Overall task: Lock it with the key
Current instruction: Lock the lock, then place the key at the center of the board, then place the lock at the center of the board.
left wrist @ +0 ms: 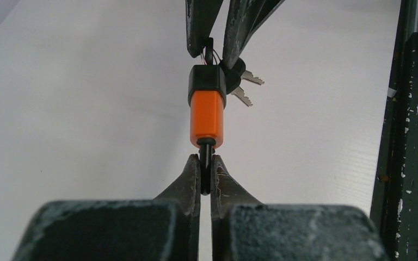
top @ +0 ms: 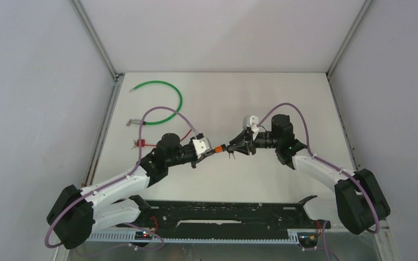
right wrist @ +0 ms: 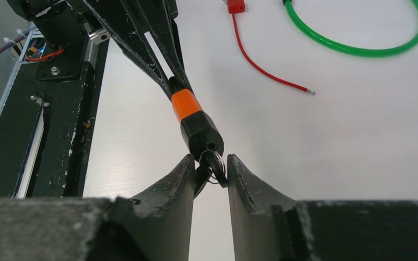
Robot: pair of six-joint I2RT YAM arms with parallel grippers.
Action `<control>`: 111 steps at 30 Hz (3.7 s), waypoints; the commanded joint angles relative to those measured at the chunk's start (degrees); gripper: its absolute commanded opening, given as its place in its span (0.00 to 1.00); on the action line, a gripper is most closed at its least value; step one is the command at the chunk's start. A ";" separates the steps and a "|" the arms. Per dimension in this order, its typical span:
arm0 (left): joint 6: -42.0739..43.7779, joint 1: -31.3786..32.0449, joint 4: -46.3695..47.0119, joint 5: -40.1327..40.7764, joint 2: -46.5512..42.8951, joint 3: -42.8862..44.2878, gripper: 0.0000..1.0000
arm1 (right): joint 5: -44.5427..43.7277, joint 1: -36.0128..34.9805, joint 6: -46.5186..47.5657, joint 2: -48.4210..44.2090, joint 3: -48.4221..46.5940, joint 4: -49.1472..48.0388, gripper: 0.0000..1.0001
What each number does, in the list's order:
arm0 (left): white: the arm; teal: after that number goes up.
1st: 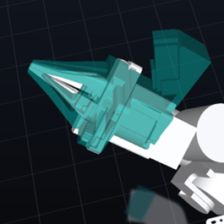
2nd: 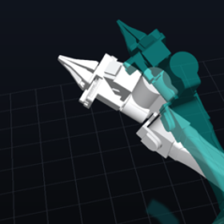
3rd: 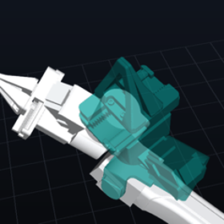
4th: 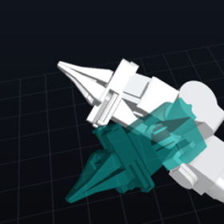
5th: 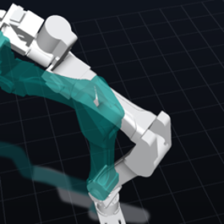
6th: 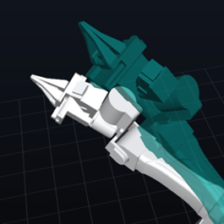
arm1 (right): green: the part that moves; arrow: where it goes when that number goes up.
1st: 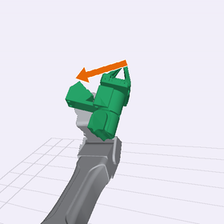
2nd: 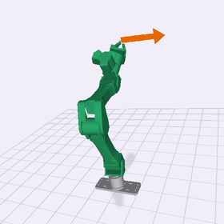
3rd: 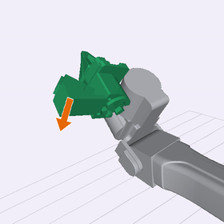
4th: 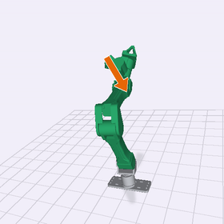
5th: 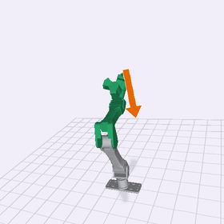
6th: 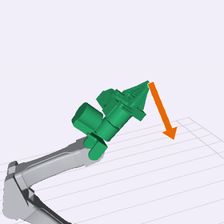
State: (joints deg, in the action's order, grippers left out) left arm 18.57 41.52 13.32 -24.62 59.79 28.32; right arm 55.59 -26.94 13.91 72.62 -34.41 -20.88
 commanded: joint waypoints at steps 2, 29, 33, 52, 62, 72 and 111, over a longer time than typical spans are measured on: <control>1.30 0.31 3.41 -0.63 -0.37 4.55 0.00 | 3.35 0.22 -1.38 0.77 0.05 -4.07 0.25; 1.51 0.41 3.14 -0.27 -0.81 4.48 0.00 | 3.09 0.43 2.01 3.40 -2.04 0.89 0.00; 2.14 0.44 2.43 0.63 -1.14 4.43 0.00 | -1.06 0.61 7.13 2.43 -2.06 4.92 0.00; 3.23 0.39 1.25 2.64 -1.17 4.47 0.00 | -20.14 3.04 6.22 -1.04 -0.30 6.20 0.00; 3.60 0.48 0.73 3.89 -1.66 4.42 0.00 | -24.44 6.51 1.80 -5.27 4.38 0.09 0.00; 3.00 0.46 0.33 4.02 0.18 5.61 0.00 | -25.61 7.16 -4.18 -3.92 4.44 -3.95 0.00; -10.61 -1.88 -3.45 -0.35 24.73 20.35 0.06 | -38.84 9.19 -31.39 5.12 3.92 -18.23 0.99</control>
State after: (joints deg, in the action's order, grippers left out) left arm 11.38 39.88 7.20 -23.59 83.42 44.58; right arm 30.22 -18.17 -12.08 80.03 -30.15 -37.63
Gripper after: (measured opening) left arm 0.034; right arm 0.986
